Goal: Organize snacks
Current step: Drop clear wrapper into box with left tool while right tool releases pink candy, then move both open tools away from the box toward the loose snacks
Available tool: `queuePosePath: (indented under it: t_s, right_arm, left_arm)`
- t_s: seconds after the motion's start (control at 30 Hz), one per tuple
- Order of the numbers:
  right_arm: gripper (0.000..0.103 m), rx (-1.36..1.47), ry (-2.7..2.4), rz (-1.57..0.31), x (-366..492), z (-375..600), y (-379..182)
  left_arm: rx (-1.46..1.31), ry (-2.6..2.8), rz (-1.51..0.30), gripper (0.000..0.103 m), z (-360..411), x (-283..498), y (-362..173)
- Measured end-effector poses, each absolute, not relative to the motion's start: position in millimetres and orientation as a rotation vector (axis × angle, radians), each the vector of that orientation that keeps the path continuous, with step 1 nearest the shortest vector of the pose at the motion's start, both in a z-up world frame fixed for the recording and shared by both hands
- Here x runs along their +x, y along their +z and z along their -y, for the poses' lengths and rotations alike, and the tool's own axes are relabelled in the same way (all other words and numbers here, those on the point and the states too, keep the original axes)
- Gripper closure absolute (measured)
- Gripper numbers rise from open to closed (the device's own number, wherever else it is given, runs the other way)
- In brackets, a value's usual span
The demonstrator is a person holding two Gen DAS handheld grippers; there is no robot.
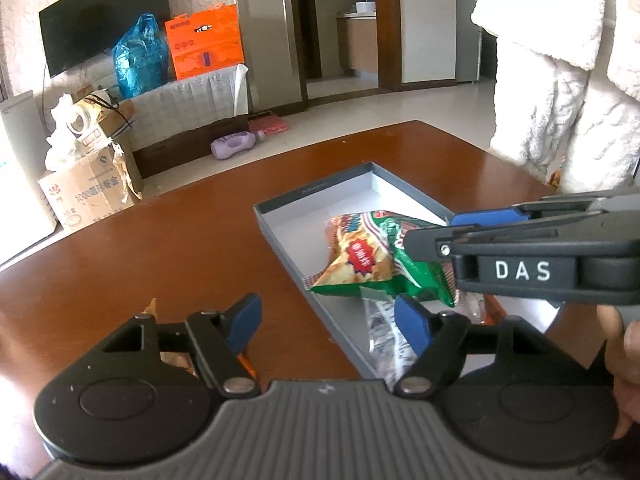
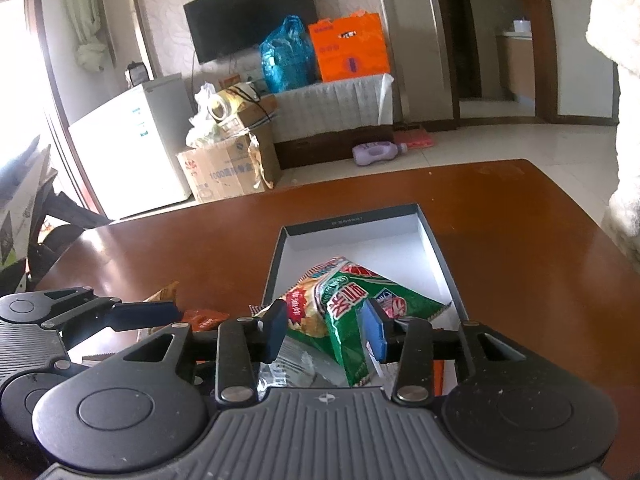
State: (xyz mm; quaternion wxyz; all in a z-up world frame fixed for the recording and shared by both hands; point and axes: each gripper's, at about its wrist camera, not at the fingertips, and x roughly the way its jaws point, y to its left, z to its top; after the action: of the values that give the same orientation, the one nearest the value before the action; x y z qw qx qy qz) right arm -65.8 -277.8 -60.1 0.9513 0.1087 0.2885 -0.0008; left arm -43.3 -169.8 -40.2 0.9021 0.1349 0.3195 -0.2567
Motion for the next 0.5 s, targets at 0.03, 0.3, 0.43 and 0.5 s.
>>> queuePosePath:
  t_s: [0.03, 0.3, 0.43, 0.5]
  right_arm:
    - [0.060, 0.222, 0.002, -0.585, -64.8, 276.9, -59.8]
    - [0.056, 0.209, 0.017, -0.576, -61.1, 265.0, -55.7]
    - [0.055, 0.210, 0.020, -0.572, -60.9, 261.8, -55.0]
    - [0.053, 0.204, 0.022, -0.570, -60.4, 259.2, -54.5]
  left_arm:
    - [0.277, -0.526, -0.660, 0.029, 166.5, -43.6, -39.4]
    - [0.267, -0.486, -0.666, 0.029, 138.5, -46.2, -38.2]
    - [0.258, -0.470, -0.673, 0.029, 126.9, -44.5, -36.5]
    - [0.255, -0.467, -0.675, 0.029, 122.7, -44.5, -35.2]
